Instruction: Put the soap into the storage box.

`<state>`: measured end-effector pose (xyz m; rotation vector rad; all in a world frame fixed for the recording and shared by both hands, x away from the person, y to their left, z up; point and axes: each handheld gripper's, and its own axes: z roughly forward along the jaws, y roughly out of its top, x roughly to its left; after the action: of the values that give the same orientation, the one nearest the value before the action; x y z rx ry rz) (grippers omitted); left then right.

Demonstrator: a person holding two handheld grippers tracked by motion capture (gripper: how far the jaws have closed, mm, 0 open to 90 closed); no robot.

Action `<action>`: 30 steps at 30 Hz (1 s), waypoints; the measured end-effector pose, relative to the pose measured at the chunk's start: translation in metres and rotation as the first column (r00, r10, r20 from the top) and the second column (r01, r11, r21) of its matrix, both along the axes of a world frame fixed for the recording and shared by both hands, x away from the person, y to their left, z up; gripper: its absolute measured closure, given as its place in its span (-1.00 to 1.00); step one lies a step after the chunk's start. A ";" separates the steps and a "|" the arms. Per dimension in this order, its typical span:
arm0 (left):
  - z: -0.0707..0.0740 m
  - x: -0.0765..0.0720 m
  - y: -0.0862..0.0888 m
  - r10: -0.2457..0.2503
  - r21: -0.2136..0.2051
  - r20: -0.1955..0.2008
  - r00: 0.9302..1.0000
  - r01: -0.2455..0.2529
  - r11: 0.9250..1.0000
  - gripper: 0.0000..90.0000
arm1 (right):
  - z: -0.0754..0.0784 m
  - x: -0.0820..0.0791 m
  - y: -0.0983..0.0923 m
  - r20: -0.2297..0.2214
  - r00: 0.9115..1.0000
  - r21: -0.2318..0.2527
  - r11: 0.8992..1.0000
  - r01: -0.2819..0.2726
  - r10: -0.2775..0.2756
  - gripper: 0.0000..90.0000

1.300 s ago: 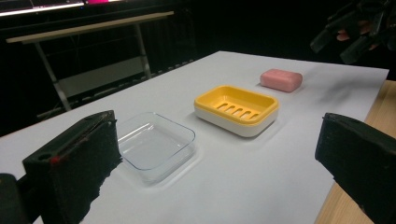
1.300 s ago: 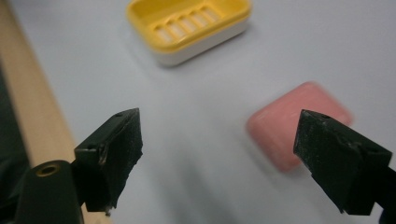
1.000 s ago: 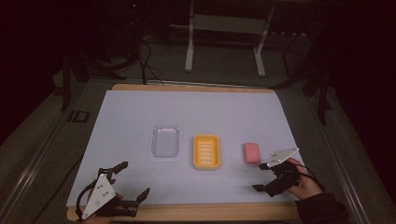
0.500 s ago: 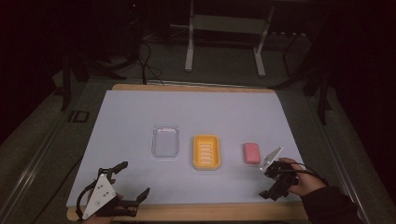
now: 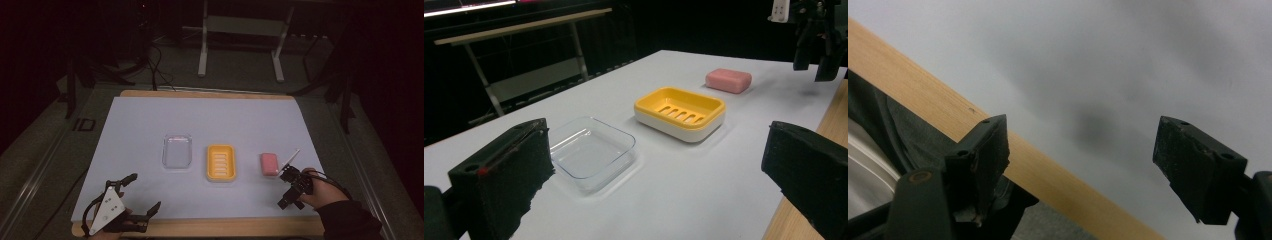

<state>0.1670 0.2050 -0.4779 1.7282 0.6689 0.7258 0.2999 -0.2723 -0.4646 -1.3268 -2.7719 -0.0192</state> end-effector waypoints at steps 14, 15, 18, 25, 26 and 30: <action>0.000 0.000 0.000 0.007 0.001 0.001 1.000 -0.007 1.000 -0.99 | 0.001 0.011 0.017 -0.030 0.992 -0.055 0.992 0.118 -0.120 -0.55; 0.000 0.000 0.000 0.007 0.001 0.001 1.000 -0.007 1.000 -0.99 | 0.001 0.011 0.017 -0.030 0.992 -0.055 0.992 0.118 -0.120 -0.55; -0.001 0.000 0.000 0.007 0.004 -0.001 1.000 -0.007 1.000 -0.99 | 0.004 0.019 0.020 -0.017 0.991 -0.014 0.991 0.130 -0.130 -0.63; 0.000 0.000 0.001 0.008 -0.002 -0.002 1.000 -0.008 1.000 -0.99 | 0.013 0.035 0.020 0.071 0.983 -0.011 0.985 0.172 -0.171 -0.77; 0.000 0.000 0.001 0.008 -0.001 -0.002 1.000 -0.008 1.000 -0.99 | 0.014 0.037 0.021 0.098 0.979 -0.012 0.984 0.180 -0.178 -0.77; 0.000 0.000 0.000 0.008 0.001 -0.004 1.000 -0.008 1.000 -0.99 | 0.019 0.047 0.025 0.160 0.964 -0.018 0.976 0.219 -0.213 -0.77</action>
<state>0.1666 0.2054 -0.4781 1.7287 0.6785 0.7287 0.3467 -0.2477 -0.4452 -1.7016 -2.7473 -0.0907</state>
